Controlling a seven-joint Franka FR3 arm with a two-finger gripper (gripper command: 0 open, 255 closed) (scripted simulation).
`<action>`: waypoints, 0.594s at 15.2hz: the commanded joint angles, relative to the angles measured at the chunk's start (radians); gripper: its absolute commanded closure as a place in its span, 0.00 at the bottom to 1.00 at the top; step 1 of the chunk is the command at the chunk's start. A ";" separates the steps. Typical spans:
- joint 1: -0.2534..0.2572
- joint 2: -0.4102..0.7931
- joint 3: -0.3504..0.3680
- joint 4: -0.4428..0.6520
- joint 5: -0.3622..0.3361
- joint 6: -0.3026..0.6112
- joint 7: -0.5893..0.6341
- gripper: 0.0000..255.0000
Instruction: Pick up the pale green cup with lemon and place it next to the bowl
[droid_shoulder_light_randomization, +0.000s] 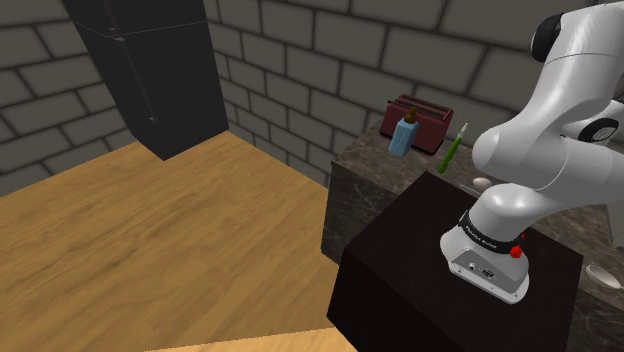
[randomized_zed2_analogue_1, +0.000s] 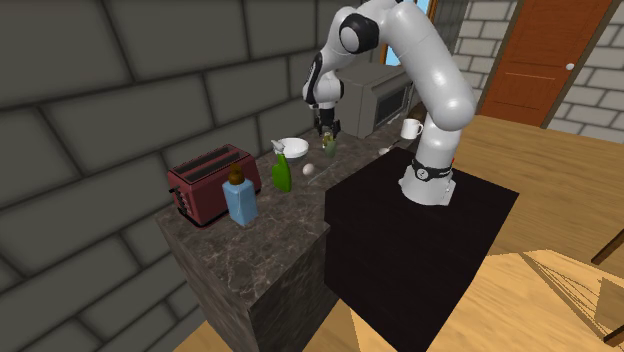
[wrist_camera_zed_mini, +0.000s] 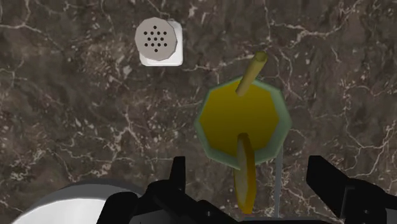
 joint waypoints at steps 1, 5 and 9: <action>0.025 -0.048 -0.034 -0.014 -0.031 -0.034 0.017 0.00; 0.036 -0.067 -0.048 -0.018 -0.045 -0.050 0.026 0.00; 0.036 -0.067 -0.048 -0.018 -0.045 -0.050 0.026 0.00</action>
